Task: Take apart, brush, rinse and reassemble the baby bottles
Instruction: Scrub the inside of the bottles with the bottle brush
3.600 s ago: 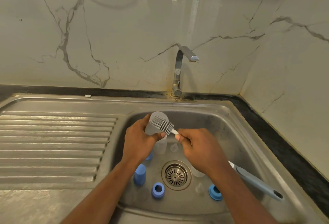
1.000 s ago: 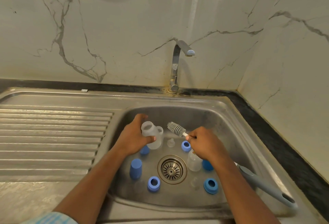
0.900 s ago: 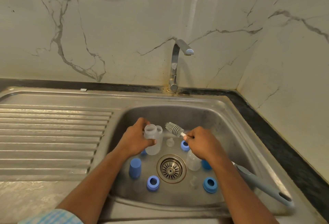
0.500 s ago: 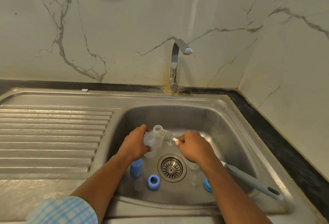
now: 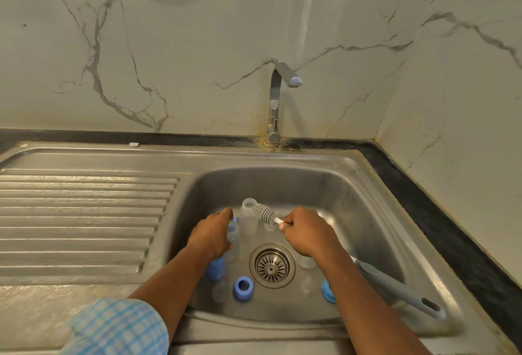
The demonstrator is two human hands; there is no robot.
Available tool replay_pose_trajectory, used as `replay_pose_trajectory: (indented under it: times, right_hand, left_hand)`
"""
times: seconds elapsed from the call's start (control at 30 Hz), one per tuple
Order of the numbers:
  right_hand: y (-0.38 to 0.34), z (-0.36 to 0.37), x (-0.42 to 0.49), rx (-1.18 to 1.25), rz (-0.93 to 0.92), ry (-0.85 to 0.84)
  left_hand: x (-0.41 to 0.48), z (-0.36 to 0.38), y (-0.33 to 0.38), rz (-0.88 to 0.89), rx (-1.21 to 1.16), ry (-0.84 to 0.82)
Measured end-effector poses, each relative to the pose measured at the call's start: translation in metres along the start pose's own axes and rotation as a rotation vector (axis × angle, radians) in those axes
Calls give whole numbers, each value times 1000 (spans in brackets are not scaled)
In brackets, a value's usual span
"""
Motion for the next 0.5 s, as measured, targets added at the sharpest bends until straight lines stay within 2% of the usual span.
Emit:
replay_pose_trajectory:
  times: [0.33,0.5]
  right_hand:
    - [23,-4,4,67,100,-13]
    - [31,-13,3,82,120,33]
  left_hand:
    - [0,4,0,-5,0,-37]
    - [3,4,0,-8,42,-43]
Point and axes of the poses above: each hand's wrist, its own x-axis towards the middle knuckle, its own z-axis out of the palm, y = z × x, the point moved 6 cm from there along x, towards the middle knuckle, and after that the axes turned 11 degrees about -z, right-handed, at the moved point
